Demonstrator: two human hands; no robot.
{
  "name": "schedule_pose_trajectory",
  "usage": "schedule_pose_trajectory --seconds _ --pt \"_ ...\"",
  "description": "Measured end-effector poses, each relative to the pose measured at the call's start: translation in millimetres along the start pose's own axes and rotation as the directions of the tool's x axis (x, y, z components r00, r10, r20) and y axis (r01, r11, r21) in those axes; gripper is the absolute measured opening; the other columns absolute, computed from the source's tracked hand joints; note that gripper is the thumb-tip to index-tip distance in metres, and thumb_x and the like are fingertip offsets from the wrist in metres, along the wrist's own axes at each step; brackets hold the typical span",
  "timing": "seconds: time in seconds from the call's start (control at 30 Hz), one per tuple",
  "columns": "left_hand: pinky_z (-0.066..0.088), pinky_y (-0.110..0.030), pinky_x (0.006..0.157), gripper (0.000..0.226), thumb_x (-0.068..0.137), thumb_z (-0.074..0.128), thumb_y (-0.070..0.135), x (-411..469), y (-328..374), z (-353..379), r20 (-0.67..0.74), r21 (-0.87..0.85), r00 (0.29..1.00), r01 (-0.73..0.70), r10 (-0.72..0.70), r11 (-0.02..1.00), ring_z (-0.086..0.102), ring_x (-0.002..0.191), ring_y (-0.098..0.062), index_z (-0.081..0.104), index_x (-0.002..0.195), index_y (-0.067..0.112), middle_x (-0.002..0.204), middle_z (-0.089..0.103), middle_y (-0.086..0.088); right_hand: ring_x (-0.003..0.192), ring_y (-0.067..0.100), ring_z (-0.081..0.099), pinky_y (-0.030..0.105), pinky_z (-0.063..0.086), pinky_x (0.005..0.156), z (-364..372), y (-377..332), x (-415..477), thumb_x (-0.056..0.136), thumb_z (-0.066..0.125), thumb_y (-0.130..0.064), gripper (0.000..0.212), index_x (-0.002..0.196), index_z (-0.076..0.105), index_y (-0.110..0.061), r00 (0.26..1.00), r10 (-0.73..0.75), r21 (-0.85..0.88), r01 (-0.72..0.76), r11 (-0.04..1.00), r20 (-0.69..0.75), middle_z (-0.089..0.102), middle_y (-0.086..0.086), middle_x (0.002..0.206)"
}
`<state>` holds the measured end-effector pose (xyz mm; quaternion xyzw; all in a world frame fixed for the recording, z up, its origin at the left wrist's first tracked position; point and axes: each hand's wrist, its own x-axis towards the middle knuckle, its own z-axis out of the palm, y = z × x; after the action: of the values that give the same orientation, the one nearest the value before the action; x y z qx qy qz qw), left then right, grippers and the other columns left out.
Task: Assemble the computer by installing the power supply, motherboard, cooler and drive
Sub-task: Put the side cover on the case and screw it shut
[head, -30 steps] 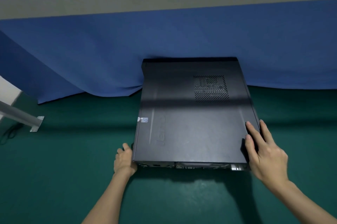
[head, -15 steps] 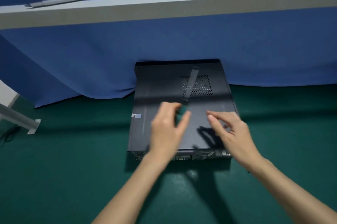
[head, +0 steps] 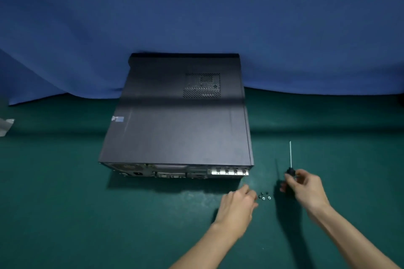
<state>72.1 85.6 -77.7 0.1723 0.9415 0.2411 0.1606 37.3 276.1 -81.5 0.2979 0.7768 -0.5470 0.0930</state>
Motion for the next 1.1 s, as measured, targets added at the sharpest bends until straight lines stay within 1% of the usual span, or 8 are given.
schedule_pose_trajectory --seconds 0.1,0.2,0.4,0.67,0.77,0.87,0.93,1.1 --pt "0.042 -0.04 0.081 0.023 0.097 0.05 0.014 15 9 29 0.019 -0.049 0.981 0.193 -0.193 0.98 0.059 0.099 -0.031 0.055 0.119 0.01 0.124 0.051 -0.004 0.056 0.025 0.061 0.036 0.048 0.06 -5 31 16 0.093 0.055 0.003 0.013 0.082 0.056 -0.005 0.997 0.065 -0.112 -0.06 0.992 0.05 0.06 0.014 0.068" --pt "0.04 -0.038 0.076 0.025 0.095 0.055 0.026 30 17 45 -0.006 -0.087 0.965 0.261 -0.262 0.962 0.059 0.095 -0.03 0.058 0.115 0.013 0.121 0.048 -0.002 0.055 0.026 0.059 0.039 0.048 0.063 -2 48 27 0.092 0.054 0.003 0.017 0.079 0.055 -0.008 0.995 0.071 -0.191 -0.057 0.98 0.065 0.061 0.011 0.065" --pt "0.038 -0.037 0.074 0.022 0.097 0.05 0.026 52 34 67 -0.008 -0.089 0.961 0.273 -0.275 0.958 0.058 0.092 -0.031 0.06 0.11 0.012 0.119 0.043 -0.004 0.052 0.023 0.058 0.03 0.047 0.055 2 56 33 0.091 0.055 -0.003 0.015 0.077 0.054 -0.01 0.999 0.023 -0.217 -0.014 0.976 0.039 0.063 0.009 0.063" --pt "0.041 -0.041 0.072 0.018 0.099 0.046 0.017 51 36 76 -0.043 -0.036 0.975 0.217 -0.218 0.976 0.058 0.083 -0.032 0.06 0.108 0.011 0.114 0.046 -0.004 0.055 0.022 0.059 0.042 0.053 0.066 0 59 34 0.092 0.055 -0.003 0.016 0.077 0.056 -0.006 0.997 0.041 -0.155 -0.031 0.987 0.066 0.063 0.009 0.062" --pt "0.04 -0.039 0.062 0.013 0.089 0.058 0.005 51 38 73 -0.036 0.077 0.987 0.16 -0.158 0.984 0.059 0.071 -0.029 0.061 0.101 0.01 0.111 0.047 -0.005 0.056 0.022 0.06 0.044 0.054 0.068 0 60 34 0.093 0.055 -0.004 0.017 0.076 0.056 -0.006 0.997 0.047 -0.148 -0.037 0.988 0.068 0.063 0.009 0.062" --pt "0.037 -0.035 0.056 0.032 0.072 0.07 -0.003 49 43 68 0.069 0.189 0.994 0.065 -0.079 0.98 0.062 0.067 -0.025 0.062 0.1 0.009 0.108 0.052 -0.008 0.057 0.024 0.058 0.044 0.053 0.068 0 58 35 0.093 0.055 -0.003 0.018 0.076 0.055 -0.005 0.995 0.06 -0.126 -0.05 0.991 0.074 0.062 0.01 0.063" --pt "0.038 -0.034 0.057 0.039 0.064 0.076 -0.003 48 42 68 0.025 0.218 0.998 0.048 -0.055 0.975 0.063 0.067 -0.025 0.063 0.099 0.008 0.104 0.055 -0.009 0.057 0.026 0.057 0.042 0.05 0.067 0 56 34 0.094 0.055 -0.001 0.018 0.076 0.054 -0.004 0.994 0.069 -0.114 -0.059 0.992 0.081 0.062 0.012 0.064" --pt "0.039 -0.04 0.074 0.036 0.092 0.047 -0.002 43 34 71 -0.078 0.017 0.987 0.145 -0.143 0.989 0.059 0.089 -0.035 0.051 0.125 0.013 0.12 0.052 -0.008 0.053 0.023 0.053 0.031 0.045 0.055 0 47 24 0.092 0.055 0.001 0.014 0.079 0.056 -0.002 0.997 0.058 -0.058 -0.055 0.997 0.051 0.059 0.012 0.061"
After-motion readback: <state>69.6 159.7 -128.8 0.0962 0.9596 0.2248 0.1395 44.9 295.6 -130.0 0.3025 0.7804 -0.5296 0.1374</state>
